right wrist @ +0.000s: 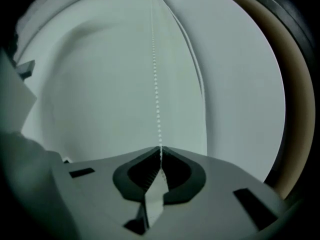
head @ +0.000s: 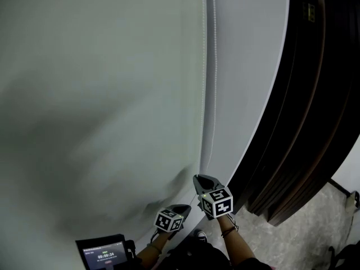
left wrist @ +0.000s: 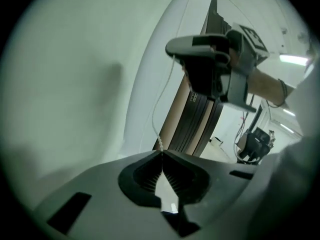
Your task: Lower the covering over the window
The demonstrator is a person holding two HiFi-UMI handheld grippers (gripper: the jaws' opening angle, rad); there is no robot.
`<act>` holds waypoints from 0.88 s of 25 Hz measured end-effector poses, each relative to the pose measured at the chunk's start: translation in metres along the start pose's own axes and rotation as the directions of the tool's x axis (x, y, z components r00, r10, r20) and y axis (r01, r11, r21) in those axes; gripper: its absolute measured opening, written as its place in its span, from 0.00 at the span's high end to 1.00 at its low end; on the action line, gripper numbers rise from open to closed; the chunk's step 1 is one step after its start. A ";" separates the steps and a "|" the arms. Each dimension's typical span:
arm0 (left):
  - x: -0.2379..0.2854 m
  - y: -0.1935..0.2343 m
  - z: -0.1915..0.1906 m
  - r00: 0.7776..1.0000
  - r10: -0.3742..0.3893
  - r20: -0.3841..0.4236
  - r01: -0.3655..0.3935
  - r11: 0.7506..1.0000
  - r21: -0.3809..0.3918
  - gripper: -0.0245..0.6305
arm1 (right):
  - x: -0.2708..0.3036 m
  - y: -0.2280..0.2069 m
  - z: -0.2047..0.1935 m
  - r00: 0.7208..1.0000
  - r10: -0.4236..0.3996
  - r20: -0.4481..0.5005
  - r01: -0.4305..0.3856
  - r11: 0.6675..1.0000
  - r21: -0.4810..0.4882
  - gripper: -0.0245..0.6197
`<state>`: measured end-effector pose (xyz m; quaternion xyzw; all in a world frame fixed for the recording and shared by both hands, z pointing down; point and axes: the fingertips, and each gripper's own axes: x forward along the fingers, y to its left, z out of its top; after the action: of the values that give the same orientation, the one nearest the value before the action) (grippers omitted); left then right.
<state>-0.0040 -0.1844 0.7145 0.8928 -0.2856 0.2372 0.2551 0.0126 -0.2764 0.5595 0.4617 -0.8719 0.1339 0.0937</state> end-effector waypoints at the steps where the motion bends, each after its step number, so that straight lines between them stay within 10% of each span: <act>1: 0.000 -0.003 -0.004 1.000 -0.005 -0.004 0.005 1.000 -0.001 0.96 | 0.001 0.001 -0.022 0.999 -0.001 -0.036 0.001 1.000 0.021 0.94; 22: -0.085 -0.018 -0.014 0.977 -0.028 0.210 0.040 0.998 -0.054 0.76 | -0.049 0.079 -0.088 1.000 -0.001 0.009 -0.001 0.975 0.224 0.84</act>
<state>-0.0581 -0.1303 0.6709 0.9097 -0.3022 0.1295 0.2535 -0.0222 -0.1681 0.6170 0.4700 -0.8516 0.2294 0.0371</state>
